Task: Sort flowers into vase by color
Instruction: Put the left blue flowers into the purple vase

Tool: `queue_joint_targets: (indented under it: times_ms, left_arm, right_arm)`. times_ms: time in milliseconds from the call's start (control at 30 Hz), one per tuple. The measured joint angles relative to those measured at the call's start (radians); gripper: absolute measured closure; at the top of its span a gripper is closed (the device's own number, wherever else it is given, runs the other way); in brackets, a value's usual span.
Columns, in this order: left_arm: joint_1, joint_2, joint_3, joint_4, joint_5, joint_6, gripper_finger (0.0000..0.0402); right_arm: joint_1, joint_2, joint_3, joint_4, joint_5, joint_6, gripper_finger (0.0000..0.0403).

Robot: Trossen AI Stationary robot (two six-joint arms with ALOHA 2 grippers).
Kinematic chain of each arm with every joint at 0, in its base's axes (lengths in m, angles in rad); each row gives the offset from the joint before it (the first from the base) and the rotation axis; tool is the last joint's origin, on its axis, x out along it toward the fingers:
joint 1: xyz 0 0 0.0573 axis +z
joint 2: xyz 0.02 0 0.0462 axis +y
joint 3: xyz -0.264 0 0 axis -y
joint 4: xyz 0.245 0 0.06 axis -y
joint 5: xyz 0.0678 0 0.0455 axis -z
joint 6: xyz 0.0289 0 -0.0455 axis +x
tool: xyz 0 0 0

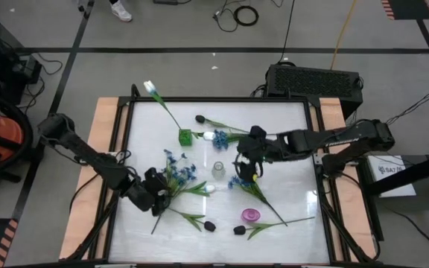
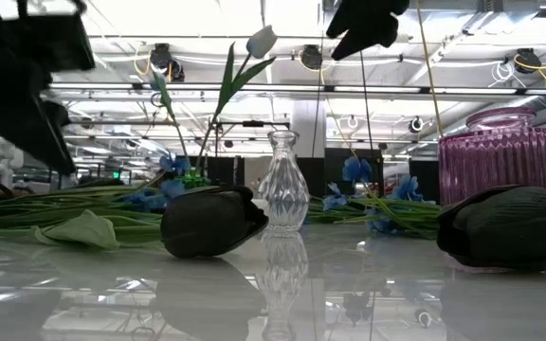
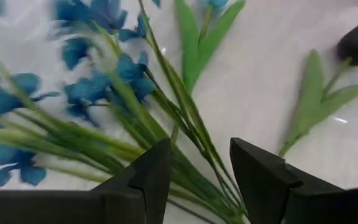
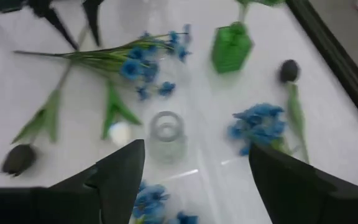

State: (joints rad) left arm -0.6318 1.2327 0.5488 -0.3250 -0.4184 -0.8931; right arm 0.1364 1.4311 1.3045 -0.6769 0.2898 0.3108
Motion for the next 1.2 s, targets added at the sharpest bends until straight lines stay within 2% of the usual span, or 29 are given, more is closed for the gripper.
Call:
queue_joint_targets:
  times_ms: [267, 433, 767, 900, 1067, 1200]
  left_arm:
    - [-0.068, 0.033, 0.048, -0.036, -0.114, -0.081, 0.0231]
    - [-0.078, 0.089, 0.047, -0.074, -0.132, -0.154, 0.0231]
    - [-0.056, 0.191, 0.047, -0.094, -0.135, -0.127, 0.0235]
    - [-0.017, 0.205, 0.047, -0.134, -0.104, -0.096, 0.0277]
    - [0.021, 0.195, 0.047, -0.132, -0.079, -0.097, 0.0378]
    - [0.031, 0.158, 0.047, -0.14, -0.075, -0.096, 0.0388]
  right_arm:
    - [0.089, -0.005, 0.0, -0.009, 0.004, 0.029, 0.0122]
    - [0.134, -0.005, 0.0, -0.014, 0.006, 0.028, 0.0122]
    - [0.18, -0.005, 0.0, -0.003, 0.143, 0.03, 0.0122]
    - [0.18, -0.005, 0.0, 0.025, 0.212, 0.006, 0.0122]
    - [0.18, -0.005, 0.0, 0.075, 0.223, -0.022, 0.0122]
    - [0.18, -0.005, 0.0, 0.078, 0.223, -0.027, 0.0122]
